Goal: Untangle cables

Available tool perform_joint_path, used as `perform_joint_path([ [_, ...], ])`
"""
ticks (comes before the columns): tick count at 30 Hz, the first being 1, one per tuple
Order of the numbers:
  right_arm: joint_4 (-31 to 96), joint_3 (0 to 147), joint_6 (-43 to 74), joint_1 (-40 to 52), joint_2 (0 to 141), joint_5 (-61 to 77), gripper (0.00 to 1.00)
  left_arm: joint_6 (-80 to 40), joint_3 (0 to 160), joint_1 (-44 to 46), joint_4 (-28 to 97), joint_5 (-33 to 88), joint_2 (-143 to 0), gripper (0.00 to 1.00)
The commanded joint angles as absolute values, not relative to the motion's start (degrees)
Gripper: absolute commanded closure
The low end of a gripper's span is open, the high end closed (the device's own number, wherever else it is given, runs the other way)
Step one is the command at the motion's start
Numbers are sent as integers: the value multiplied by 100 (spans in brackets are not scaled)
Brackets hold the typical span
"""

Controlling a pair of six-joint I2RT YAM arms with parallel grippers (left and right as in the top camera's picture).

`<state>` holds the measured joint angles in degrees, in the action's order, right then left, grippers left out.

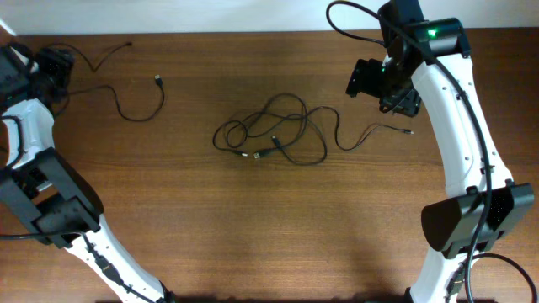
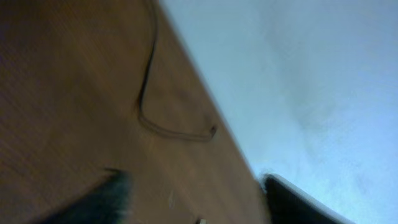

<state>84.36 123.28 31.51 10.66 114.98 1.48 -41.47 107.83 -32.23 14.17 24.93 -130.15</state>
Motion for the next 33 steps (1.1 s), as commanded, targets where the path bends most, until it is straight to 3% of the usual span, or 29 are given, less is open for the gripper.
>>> perform_joint_path([
  [1, 8425, 12287, 3173, 1096, 11524, 215, 7, -3632, 10809, -2921, 1944, 2609, -13093, 0],
  [10, 8466, 12287, 3173, 1096, 11524, 261, 7, -3415, 10812, -2633, 2095, 2217, -12438, 1],
  [18, 8458, 12287, 3175, 1098, 11524, 261, 7, -3297, 10724, -2475, 4495, 792, -11819, 1],
  [27, 8462, 12287, 3173, 1098, 11524, 261, 6, -3667, 9929, -2497, 3175, 451, -12551, 1],
  [33, 8466, 12287, 3173, 1098, 11524, 261, 6, -3664, 9929, -2497, 1798, 530, -12934, 14],
])
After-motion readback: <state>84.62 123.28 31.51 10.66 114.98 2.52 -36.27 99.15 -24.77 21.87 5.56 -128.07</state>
